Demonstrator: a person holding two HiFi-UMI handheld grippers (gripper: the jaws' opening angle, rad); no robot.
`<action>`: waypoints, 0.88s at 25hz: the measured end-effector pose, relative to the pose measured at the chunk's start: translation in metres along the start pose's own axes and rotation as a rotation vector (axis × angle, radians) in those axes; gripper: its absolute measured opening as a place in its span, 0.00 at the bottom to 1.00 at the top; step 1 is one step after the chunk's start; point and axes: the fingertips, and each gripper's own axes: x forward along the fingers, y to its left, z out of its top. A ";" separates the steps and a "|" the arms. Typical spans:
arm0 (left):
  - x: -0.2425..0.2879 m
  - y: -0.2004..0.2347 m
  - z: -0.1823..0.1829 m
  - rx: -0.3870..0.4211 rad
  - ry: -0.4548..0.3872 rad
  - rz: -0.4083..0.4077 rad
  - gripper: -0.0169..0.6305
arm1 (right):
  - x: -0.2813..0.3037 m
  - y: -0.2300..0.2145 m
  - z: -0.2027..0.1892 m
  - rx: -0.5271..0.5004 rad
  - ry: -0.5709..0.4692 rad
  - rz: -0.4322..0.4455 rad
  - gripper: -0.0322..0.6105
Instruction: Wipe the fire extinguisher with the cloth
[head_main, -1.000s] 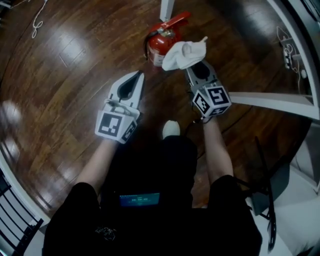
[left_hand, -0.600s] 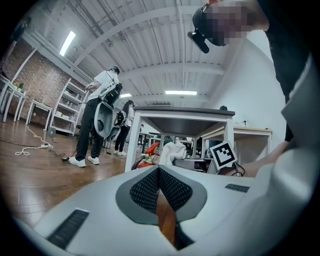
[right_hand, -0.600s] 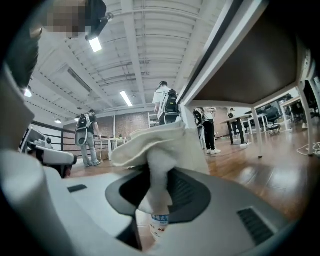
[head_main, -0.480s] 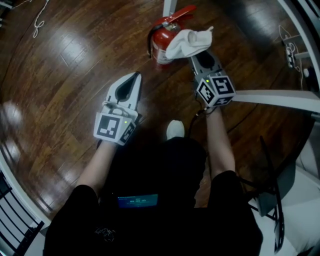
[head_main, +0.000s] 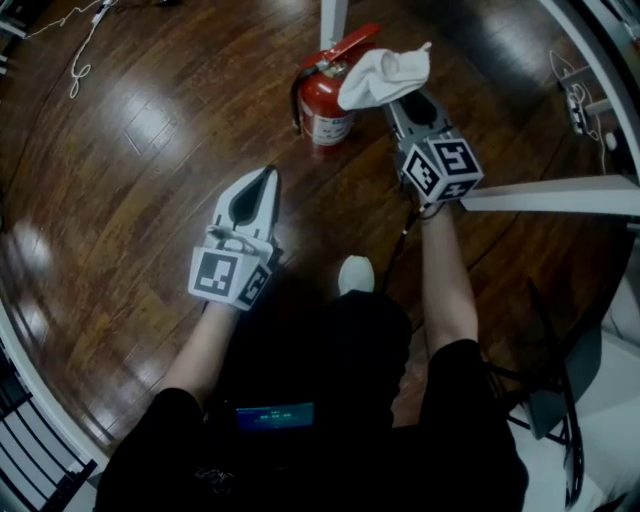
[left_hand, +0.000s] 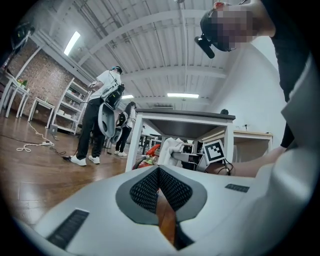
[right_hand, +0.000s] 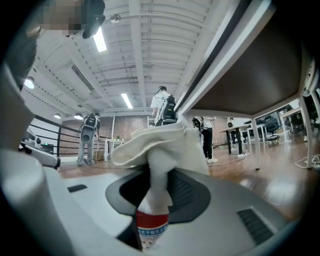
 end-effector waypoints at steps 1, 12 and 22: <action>0.001 0.000 -0.001 -0.003 0.000 0.002 0.03 | 0.004 -0.004 0.002 -0.006 0.000 -0.002 0.23; 0.002 -0.003 -0.005 0.007 0.003 0.006 0.03 | 0.030 -0.017 -0.061 -0.074 0.120 0.018 0.22; 0.007 -0.001 -0.018 0.000 0.014 0.004 0.03 | 0.043 -0.042 -0.137 0.037 0.179 -0.048 0.21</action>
